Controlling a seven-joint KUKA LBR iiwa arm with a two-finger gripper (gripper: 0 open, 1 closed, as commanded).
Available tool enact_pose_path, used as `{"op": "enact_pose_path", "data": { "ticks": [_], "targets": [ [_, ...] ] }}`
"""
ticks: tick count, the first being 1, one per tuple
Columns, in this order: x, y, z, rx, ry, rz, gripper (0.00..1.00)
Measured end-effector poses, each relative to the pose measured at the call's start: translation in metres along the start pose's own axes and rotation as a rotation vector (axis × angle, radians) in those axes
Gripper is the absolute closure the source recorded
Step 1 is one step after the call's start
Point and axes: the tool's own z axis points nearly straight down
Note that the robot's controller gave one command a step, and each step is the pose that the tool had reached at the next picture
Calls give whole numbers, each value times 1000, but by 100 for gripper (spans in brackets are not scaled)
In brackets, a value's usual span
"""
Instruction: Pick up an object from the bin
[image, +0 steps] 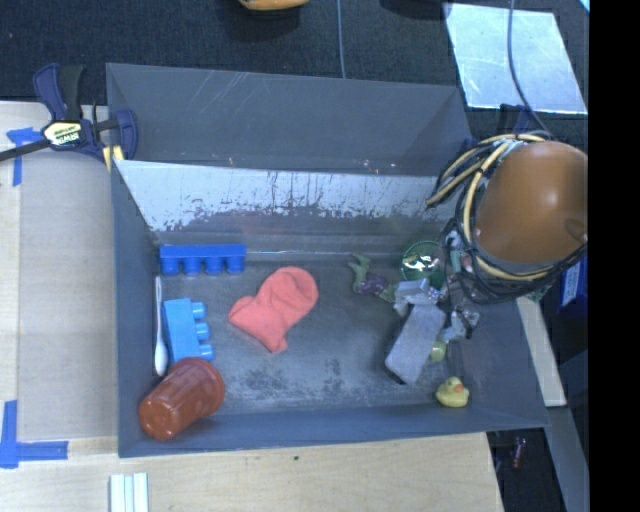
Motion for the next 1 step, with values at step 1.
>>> {"op": "enact_pose_path", "data": {
  "ticks": [1],
  "targets": [
    [-1,-3,-32,10,-5,2,100]
  ]
}}
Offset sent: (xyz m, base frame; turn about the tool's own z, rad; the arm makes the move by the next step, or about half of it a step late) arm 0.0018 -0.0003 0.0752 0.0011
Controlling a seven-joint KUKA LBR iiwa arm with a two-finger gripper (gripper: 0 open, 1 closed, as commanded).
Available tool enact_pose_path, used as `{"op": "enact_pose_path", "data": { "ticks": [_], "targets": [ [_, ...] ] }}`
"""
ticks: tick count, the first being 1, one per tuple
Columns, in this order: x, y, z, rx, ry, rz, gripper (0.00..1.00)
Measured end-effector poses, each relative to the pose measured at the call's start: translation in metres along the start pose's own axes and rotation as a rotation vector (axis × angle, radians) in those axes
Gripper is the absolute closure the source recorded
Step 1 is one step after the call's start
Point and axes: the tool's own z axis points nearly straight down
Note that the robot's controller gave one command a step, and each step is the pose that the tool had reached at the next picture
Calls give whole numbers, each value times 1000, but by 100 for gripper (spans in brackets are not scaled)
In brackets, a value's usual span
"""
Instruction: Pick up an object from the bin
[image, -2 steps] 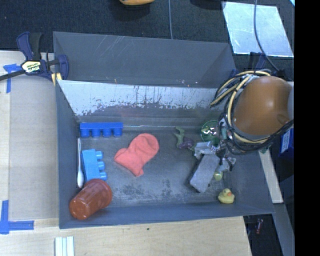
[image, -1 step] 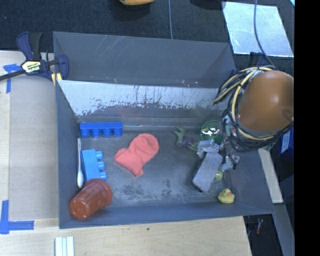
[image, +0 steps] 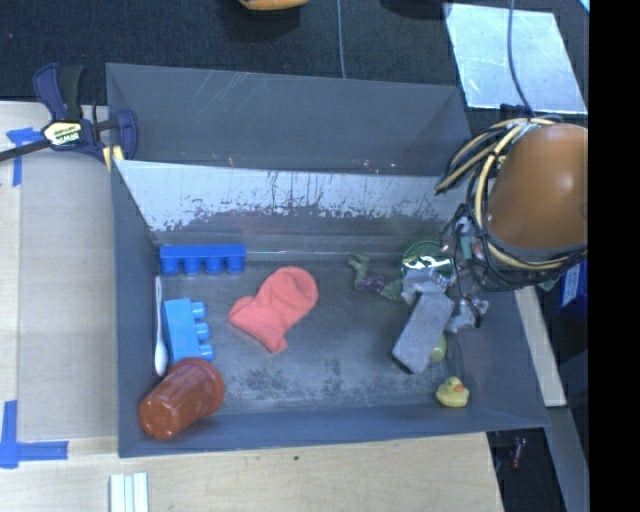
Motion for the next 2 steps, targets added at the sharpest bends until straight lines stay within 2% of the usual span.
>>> {"op": "enact_pose_path", "data": {
  "ticks": [2],
  "targets": [
    [-1,-1,-46,-2,-1,3,100]
  ]
}}
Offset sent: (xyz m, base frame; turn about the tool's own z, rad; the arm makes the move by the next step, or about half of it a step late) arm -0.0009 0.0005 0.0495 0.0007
